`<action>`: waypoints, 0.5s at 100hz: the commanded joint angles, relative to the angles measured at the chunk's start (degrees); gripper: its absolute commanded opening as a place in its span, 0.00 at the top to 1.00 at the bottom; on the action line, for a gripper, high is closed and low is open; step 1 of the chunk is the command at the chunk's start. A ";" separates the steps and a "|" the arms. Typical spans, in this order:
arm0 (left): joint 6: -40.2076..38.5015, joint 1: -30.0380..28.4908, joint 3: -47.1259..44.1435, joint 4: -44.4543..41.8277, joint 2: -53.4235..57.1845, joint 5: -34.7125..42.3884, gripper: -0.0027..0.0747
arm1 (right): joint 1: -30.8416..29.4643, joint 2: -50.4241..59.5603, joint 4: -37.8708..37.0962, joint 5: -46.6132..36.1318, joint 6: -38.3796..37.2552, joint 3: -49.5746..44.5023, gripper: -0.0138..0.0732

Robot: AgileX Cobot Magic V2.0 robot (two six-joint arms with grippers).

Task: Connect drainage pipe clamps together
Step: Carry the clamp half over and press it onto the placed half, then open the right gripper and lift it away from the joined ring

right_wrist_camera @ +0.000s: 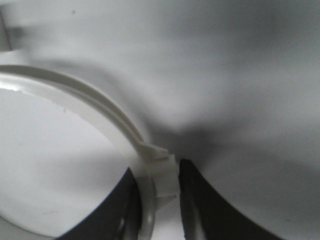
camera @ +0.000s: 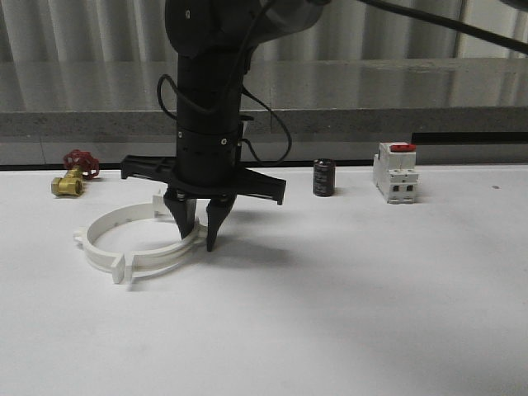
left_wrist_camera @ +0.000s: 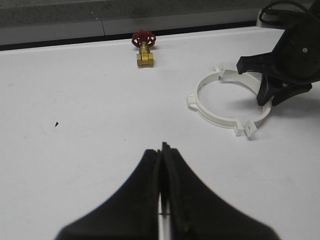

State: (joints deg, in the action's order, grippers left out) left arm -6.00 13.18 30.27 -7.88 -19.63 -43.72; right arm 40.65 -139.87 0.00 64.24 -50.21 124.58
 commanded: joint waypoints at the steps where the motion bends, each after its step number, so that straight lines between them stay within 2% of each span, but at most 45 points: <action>1: -0.57 0.48 1.46 -0.12 -0.46 3.90 0.99 | 0.21 3.65 0.00 -0.18 -0.97 2.07 0.83; 12: -0.57 0.48 1.46 -0.12 -0.46 3.90 0.99 | 0.21 3.37 0.00 -0.62 -1.20 2.07 0.71; 24: -0.57 0.48 1.46 -0.12 -0.46 3.90 0.99 | 0.21 3.33 0.00 -1.80 -3.19 2.07 0.48; 31: -0.57 0.48 1.46 -0.12 -0.46 3.90 0.99 | 0.21 3.33 0.00 -2.48 -4.41 2.09 0.39; 50: -0.57 0.48 1.46 -0.12 -0.46 3.90 0.99 | 0.44 4.60 -0.46 -1.98 -4.31 2.40 0.36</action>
State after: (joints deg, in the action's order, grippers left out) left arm -6.00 13.18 30.27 -7.88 -19.63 -43.72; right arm 40.79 -140.12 0.00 63.09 -54.92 125.11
